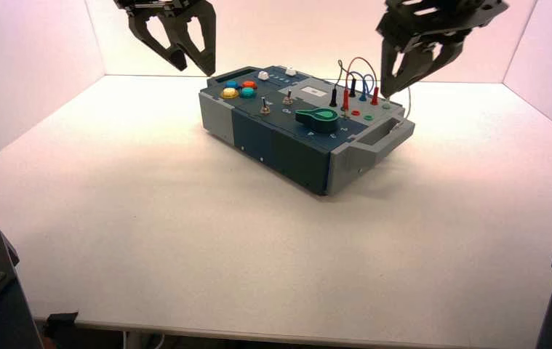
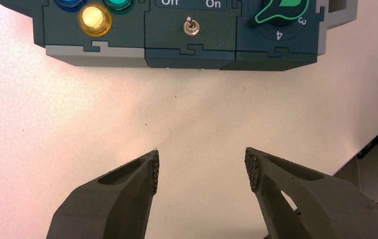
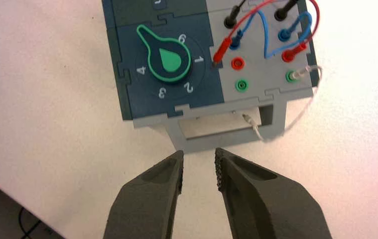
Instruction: Insert the red wire.
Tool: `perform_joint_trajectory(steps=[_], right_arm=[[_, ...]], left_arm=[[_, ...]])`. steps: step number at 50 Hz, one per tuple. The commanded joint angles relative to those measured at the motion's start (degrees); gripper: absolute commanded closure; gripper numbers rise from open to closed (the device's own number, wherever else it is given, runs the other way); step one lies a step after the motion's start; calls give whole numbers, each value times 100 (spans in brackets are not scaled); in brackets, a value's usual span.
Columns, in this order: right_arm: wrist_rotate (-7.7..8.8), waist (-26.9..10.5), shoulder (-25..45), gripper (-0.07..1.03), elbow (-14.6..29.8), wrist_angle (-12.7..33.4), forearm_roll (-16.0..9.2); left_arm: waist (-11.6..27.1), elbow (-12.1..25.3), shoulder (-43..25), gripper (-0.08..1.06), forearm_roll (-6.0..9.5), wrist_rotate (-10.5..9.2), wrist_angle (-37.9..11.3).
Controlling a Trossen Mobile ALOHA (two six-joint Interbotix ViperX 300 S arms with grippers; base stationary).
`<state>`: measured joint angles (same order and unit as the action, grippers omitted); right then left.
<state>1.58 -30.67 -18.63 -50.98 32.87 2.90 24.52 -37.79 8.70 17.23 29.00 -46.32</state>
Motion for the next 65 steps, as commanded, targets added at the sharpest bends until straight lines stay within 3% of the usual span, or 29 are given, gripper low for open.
perform_joint_trajectory(steps=[1,31,52,65], right_arm=[[9,-35,316,56,457,-53,-18],[44,26,1890,50,1679,62,9],[35,325,2118,50,1793,105,53],[44,316,2206,53,1898,97,44]], left_arm=[[-26,185,132,9,0,-9,18],[-18,211,-9,9,44,-9,-26],[0,211,-9,9,53,-9,-35],[9,211,-35,9,53,-9,-35]])
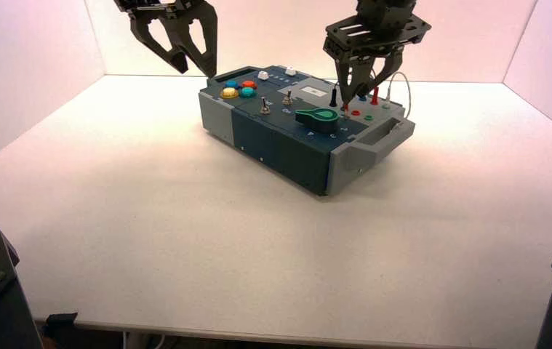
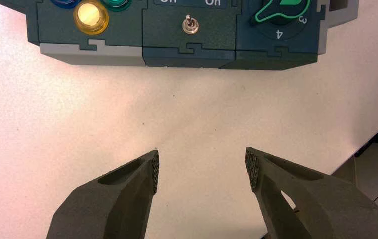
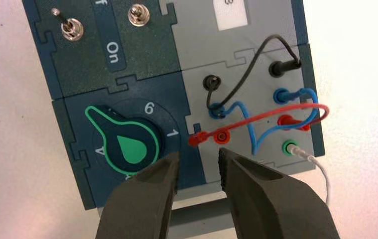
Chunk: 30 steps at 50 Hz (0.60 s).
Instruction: Insert the red wire.
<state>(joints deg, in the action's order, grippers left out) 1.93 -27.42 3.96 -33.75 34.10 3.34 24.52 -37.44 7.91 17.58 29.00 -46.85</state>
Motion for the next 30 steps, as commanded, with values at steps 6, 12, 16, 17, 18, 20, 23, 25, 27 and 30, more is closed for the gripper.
perform_joint_trajectory(steps=[6,12,16,17,18,20,23,25,27,30], right_arm=[[9,-9,9,54,220,-26,0],[9,-9,70,55,264,-26,0],[9,-9,114,57,308,-44,0],[9,-9,114,58,316,-53,0],[9,-9,123,59,325,-44,0],[9,-9,132,60,343,-53,0],[9,-9,141,62,360,-53,0],[9,-9,149,64,378,-53,0],[9,-9,149,68,387,-53,0],[9,-9,149,73,378,-53,-9]], left_arm=[[18,176,44,9,18,-9,18],[9,176,35,9,18,-9,9],[9,176,35,9,18,-9,9],[9,176,35,9,18,-9,9],[9,176,35,9,18,-9,9],[9,176,35,9,18,-9,9],[9,176,35,9,18,-9,9],[9,176,35,9,18,-9,9],[9,176,35,9,18,-9,9],[18,176,26,9,18,-9,9]])
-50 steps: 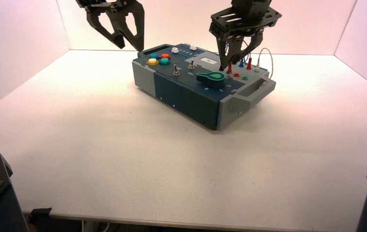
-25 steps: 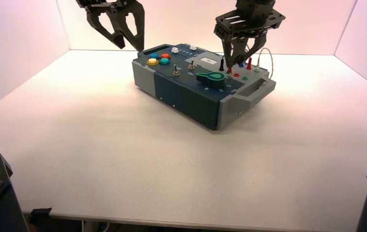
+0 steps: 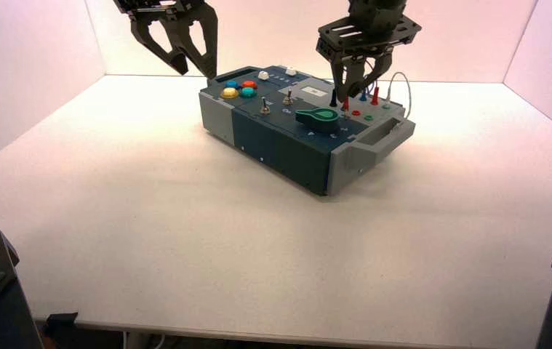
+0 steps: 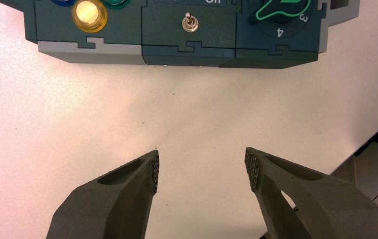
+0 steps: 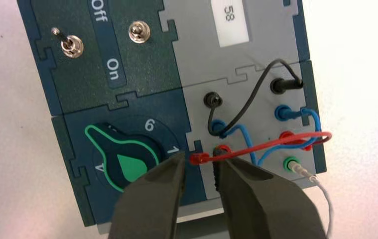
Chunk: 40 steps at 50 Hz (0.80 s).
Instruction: Insert the red wire.
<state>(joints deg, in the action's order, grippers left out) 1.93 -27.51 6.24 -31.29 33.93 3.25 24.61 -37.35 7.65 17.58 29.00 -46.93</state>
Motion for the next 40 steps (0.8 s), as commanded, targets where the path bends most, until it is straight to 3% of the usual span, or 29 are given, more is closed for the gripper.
perform_joint_trajectory(steps=[1,12,18,40], right_arm=[[9,0,-88,74,132,-35,9],[9,0,-88,90,105,-26,0],[9,0,-114,93,88,-9,0],[-70,18,-598,96,-229,-290,-9]], left_arm=[[0,167,53,9,18,-9,18],[0,176,18,9,18,-9,18],[0,176,18,9,18,-9,9],[0,176,-9,9,18,-9,-9]])
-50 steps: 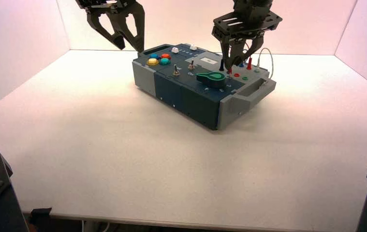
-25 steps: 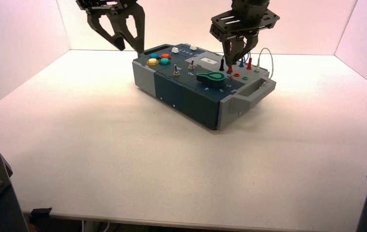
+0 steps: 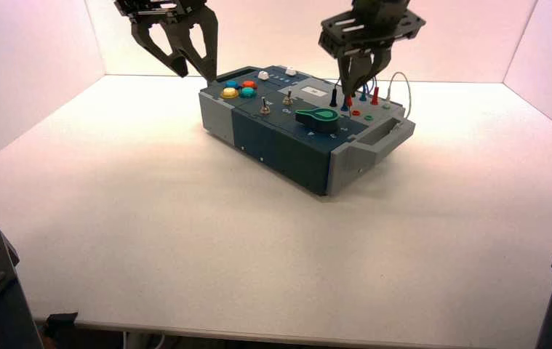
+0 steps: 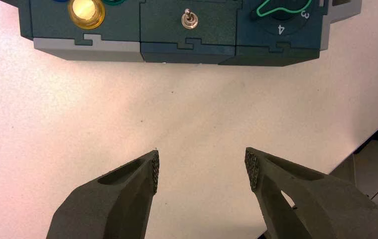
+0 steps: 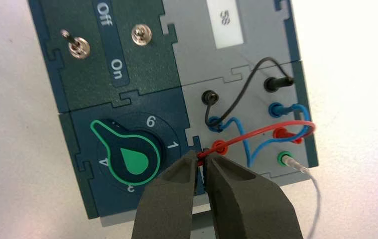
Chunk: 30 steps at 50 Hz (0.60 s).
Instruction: Insert the red wire.
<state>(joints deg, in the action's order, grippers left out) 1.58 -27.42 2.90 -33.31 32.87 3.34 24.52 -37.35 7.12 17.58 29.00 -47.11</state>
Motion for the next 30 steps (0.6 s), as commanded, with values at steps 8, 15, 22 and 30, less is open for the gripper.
perform_joint_trajectory(steps=[8,15,22,30], right_arm=[[-88,26,-229,97,-88,-299,-26],[-132,97,-211,97,-123,-378,-26],[-141,220,-246,98,-176,-457,-26],[-149,290,-193,98,-167,-475,-35]], left_arm=[[9,176,26,9,18,-9,0],[18,176,26,9,18,-9,0],[18,176,26,9,18,-9,0],[18,176,35,9,18,-9,0]])
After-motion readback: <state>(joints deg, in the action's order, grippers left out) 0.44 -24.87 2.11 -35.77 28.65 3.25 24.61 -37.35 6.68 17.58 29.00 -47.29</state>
